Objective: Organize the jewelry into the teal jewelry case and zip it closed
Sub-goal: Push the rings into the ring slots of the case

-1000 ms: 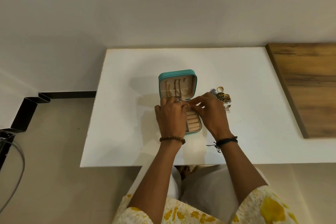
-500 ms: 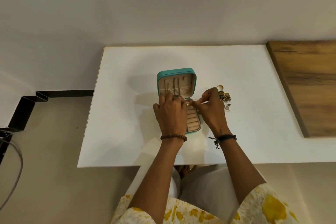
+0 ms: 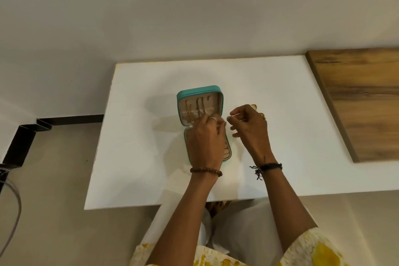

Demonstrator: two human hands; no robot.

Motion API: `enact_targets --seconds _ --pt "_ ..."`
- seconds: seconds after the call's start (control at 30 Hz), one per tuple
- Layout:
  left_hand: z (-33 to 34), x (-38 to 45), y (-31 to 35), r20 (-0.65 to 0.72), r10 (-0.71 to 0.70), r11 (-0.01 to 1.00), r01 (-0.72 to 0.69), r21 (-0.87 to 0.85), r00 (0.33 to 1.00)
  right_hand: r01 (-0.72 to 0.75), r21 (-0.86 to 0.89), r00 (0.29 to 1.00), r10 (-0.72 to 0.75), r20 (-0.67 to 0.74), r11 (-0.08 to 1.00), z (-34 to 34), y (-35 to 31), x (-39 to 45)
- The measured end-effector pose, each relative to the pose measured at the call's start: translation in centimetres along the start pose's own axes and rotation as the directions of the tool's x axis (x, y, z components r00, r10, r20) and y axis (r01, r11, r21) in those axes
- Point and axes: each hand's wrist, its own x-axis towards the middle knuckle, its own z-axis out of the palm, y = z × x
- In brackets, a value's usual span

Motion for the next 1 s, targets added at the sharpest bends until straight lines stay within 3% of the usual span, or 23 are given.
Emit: enact_targets --seconds 0.13,0.27,0.4,0.6,0.67,0.77,0.87,1.0 --pt "1.8 0.8 2.8 0.118 0.033 0.995 -0.021 -0.098 0.992 0.006 -0.018 0.988 -0.009 -0.152 1.0 -1.6 0.4 0.7" --pt "4.4 2.2 4.4 0.227 0.08 0.996 -0.084 0.01 0.971 -0.036 -0.279 0.937 -0.065 -0.343 0.96 -3.4 1.3 2.6" --pt "5.8 3.7 5.1 0.278 0.072 0.99 -0.103 0.099 0.958 -0.129 -0.492 0.947 -0.04 -0.319 0.861 -3.6 2.4 5.0" --pt "6.8 4.7 5.0 0.305 0.026 0.999 -0.039 0.038 0.952 -0.152 -0.648 0.952 -0.066 -0.299 0.747 -2.9 3.1 6.8" --pt "6.1 4.4 5.3 0.296 0.017 1.0 -0.011 -0.022 0.955 -0.107 -0.642 0.953 -0.105 -0.283 0.759 -2.9 2.5 6.7" --pt "3.6 3.7 5.4 0.267 -0.037 0.982 0.085 -0.17 0.963 0.021 -0.473 0.96 -0.15 -0.237 0.881 -3.4 0.5 5.3" --pt "0.4 2.1 4.1 0.231 -0.173 0.896 0.25 -0.367 0.958 0.16 -0.371 0.971 -0.213 -0.107 0.915 -3.4 -1.2 1.7" --pt "-2.4 0.0 0.6 0.201 -0.285 0.877 0.34 -0.34 0.937 0.183 -0.301 0.983 -0.178 0.044 0.936 -2.1 -1.5 -2.8"
